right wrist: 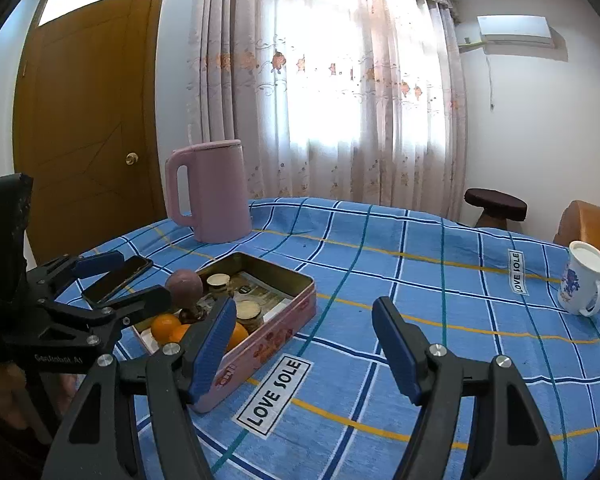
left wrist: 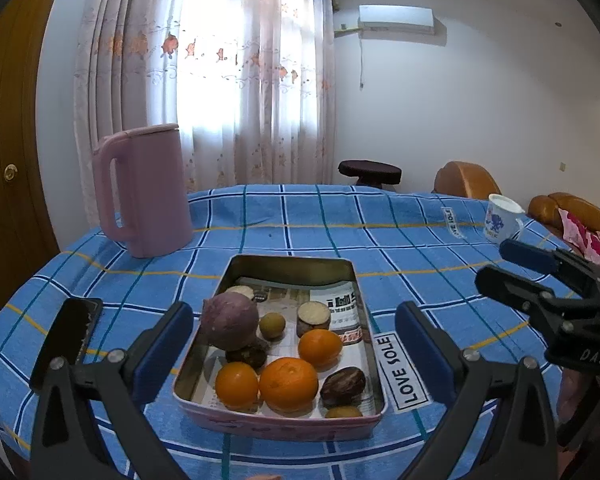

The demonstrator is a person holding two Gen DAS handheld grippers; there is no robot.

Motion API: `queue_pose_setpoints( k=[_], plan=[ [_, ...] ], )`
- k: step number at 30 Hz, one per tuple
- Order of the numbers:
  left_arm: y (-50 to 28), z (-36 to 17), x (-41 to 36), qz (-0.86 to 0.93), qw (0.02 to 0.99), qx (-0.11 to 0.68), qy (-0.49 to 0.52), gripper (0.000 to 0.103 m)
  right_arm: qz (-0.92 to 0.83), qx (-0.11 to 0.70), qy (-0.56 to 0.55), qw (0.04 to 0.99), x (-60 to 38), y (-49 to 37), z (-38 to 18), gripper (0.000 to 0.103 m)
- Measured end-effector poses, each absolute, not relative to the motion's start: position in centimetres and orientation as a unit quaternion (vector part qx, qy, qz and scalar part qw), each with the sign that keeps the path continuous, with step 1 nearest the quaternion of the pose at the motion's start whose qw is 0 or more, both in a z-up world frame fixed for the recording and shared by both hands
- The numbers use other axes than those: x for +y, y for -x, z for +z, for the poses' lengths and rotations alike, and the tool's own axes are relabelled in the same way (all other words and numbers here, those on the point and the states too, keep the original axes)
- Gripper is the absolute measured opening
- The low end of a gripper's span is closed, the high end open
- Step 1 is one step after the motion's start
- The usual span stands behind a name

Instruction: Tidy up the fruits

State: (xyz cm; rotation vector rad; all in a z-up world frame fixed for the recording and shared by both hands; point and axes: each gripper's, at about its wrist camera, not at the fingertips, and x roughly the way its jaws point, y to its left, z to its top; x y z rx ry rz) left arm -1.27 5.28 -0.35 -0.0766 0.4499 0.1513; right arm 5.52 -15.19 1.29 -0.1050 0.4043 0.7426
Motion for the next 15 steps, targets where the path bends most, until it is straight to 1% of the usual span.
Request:
queue_pose_setpoints(
  k=[15],
  plan=[
    [0.79, -0.95, 5.11, 0.067, 0.969, 0.233, 0.053, 0.103, 0.349, 0.203, 0.052, 0.913, -16.18, -5.83, 0.69, 0.072]
  ],
)
